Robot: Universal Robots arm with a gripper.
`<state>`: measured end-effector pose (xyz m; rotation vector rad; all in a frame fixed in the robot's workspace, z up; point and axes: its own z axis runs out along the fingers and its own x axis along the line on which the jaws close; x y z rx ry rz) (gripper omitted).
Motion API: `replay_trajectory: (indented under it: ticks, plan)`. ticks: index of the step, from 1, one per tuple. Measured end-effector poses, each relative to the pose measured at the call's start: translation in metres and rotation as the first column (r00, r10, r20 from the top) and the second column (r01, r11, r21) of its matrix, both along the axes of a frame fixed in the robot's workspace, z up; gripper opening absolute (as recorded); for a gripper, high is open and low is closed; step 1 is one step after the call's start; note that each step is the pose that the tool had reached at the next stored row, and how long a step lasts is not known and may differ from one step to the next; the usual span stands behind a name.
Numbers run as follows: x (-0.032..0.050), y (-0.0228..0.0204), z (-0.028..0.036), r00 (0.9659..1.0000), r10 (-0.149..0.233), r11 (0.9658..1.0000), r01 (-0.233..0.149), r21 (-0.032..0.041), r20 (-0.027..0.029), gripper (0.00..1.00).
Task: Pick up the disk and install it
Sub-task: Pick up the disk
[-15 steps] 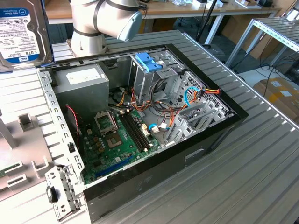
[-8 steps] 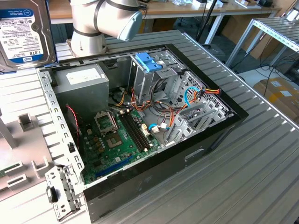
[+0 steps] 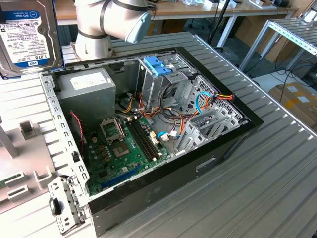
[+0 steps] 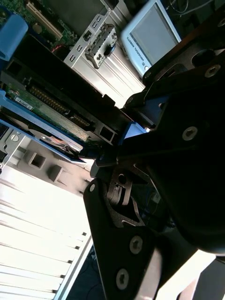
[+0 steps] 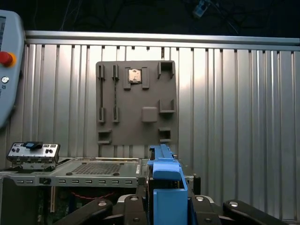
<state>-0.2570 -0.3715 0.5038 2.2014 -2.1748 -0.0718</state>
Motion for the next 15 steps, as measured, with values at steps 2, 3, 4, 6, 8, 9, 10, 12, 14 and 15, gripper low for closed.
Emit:
replay_trajectory:
  ticks: [2,3,4,6,8,9,10,12,14,15]
  plan:
    - [0.0015,-0.0015,0.0,1.0,0.0,1.0,0.0,-0.0001,-0.0001,0.37]
    - [0.0021,-0.0022,0.0,1.0,0.0,1.0,0.0,-0.0001,-0.0002,0.37]
    - [0.0027,-0.0027,0.0,1.0,0.0,1.0,0.0,-0.0001,-0.0002,0.37]
    - [0.0039,-0.004,-0.0001,1.0,0.0,1.0,0.0,-0.0001,-0.0003,0.37]
    - [0.0051,-0.0053,-0.0001,1.0,0.0,1.0,0.0,-0.0002,-0.0004,0.37]
    - [0.0057,-0.0059,-0.0002,1.0,0.0,1.0,0.0,-0.0001,-0.0004,0.37]
    - [0.0063,-0.0065,-0.0002,1.0,0.0,1.0,0.0,-0.0001,-0.0005,0.37]
    - [0.0081,-0.0081,-0.0003,1.0,0.0,1.0,0.0,-0.0001,-0.0006,0.37]
    - [0.0097,-0.0095,-0.0003,1.0,0.0,1.0,0.0,-0.0001,-0.0007,0.37]
    - [0.0104,-0.0101,-0.0003,1.0,0.0,1.0,0.0,-0.0002,-0.0009,0.37]
